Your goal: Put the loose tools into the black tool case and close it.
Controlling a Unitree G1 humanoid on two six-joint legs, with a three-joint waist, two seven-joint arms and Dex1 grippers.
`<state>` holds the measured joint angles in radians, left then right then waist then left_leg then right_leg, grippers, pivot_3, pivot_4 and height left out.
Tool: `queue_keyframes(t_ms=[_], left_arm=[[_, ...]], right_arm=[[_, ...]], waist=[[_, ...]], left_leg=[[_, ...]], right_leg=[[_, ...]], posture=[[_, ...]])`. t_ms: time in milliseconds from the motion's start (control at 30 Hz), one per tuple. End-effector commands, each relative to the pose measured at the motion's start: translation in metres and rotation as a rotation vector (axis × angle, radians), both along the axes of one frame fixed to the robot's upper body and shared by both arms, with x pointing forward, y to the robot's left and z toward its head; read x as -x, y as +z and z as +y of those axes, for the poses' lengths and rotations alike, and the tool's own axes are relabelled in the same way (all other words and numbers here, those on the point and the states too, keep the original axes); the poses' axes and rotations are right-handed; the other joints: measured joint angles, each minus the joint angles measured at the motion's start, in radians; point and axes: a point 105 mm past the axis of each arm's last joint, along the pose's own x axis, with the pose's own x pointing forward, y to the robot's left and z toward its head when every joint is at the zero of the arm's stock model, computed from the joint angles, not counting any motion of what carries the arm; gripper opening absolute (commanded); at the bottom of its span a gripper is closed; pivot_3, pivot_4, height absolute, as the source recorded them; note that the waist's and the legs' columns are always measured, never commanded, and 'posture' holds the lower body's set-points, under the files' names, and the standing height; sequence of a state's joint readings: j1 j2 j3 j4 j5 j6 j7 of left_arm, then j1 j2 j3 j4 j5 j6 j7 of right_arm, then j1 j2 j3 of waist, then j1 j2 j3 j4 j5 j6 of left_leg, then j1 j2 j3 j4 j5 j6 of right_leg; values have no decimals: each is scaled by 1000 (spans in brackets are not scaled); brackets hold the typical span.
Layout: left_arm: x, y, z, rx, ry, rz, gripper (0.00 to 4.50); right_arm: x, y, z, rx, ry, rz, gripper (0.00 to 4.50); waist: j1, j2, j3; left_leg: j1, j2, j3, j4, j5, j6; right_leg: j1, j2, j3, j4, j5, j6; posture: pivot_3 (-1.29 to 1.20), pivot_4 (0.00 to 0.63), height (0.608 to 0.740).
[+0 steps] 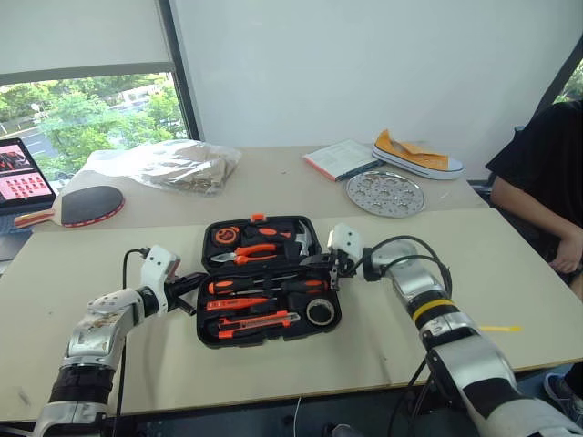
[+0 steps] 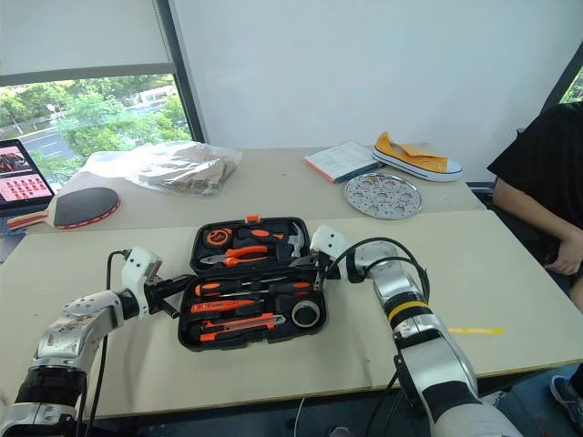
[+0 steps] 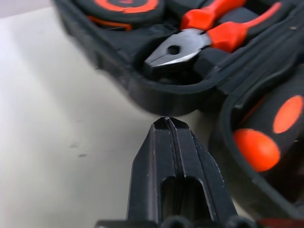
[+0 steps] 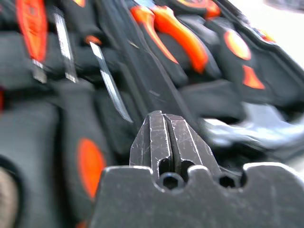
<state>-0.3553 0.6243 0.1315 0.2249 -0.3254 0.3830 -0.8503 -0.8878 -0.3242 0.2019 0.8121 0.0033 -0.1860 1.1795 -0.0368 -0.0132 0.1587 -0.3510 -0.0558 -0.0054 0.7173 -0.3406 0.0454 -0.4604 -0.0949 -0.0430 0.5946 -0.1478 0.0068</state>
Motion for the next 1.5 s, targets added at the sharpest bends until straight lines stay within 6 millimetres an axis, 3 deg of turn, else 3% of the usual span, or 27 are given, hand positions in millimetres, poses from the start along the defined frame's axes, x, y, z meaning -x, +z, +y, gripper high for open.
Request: queue_keyframes(t_ms=[33, 300, 533, 733, 933, 1033, 1133, 1333, 1500], left_arm=[[15, 5, -10, 10, -92, -7, 23], [44, 0, -6, 21, -83, 20, 23], [48, -5, 0, 11, -59, 22, 23], [42, 0, 1, 10, -55, 1, 23], [33, 3, 0, 12, -50, -18, 23], [29, 3, -3, 12, -54, -19, 23], [27, 2, -8, 12, -77, -14, 23], [23, -2, -14, -3, -117, 9, 23], [21, -4, -16, -1, -130, 20, 23]], right_arm=[[11, 7, -1, 3, 45, 2, 0], [29, 12, -15, -9, 17, 10, 0], [35, 21, -20, -52, -20, 14, 0], [13, 45, -45, -83, -153, -44, 0], [-24, 33, -76, 24, -368, -75, 0], [-30, 16, -73, 74, -367, -47, 0], [-28, 7, -55, 50, -298, -11, 0], [-13, -1, -27, 42, -119, 24, 0], [2, -5, -25, 81, -51, 69, 0]], waist=[[-2, 1, 0], [1, 1, 0], [14, 1, 0], [21, 1, 0], [21, 0, 0], [18, 0, 0], [9, 0, 0], [-5, 1, 0], [-6, 1, 0]], left_leg=[[0, 0, 0, 0, 0, 0], [-1, 0, 0, -2, 0, 0], [0, 0, 1, 0, 0, 0], [0, 0, 1, 2, 0, 0], [0, 0, 2, 2, 0, 0], [0, 0, 2, 1, 0, 0], [0, 1, 3, -1, 0, 0], [-1, 1, 2, -1, 0, 0], [-1, 1, 2, -2, 0, 0]], right_leg=[[0, 0, 1, 0, 0, 0], [-2, 0, 1, 0, 0, 0], [-1, 0, 2, 0, 0, 0], [-1, 0, 3, 0, 0, 0], [-1, 0, 3, 0, 0, 0], [-1, 0, 3, 1, 0, 0], [-2, 0, 3, 1, 0, 0], [-2, 0, 3, 1, 0, 0], [-3, 0, 3, 0, 0, 0]], posture=[[0, 150, 740], [0, 150, 740], [0, 150, 740], [0, 150, 740], [0, 150, 740], [0, 150, 740], [0, 150, 740], [0, 150, 740], [0, 150, 740]])
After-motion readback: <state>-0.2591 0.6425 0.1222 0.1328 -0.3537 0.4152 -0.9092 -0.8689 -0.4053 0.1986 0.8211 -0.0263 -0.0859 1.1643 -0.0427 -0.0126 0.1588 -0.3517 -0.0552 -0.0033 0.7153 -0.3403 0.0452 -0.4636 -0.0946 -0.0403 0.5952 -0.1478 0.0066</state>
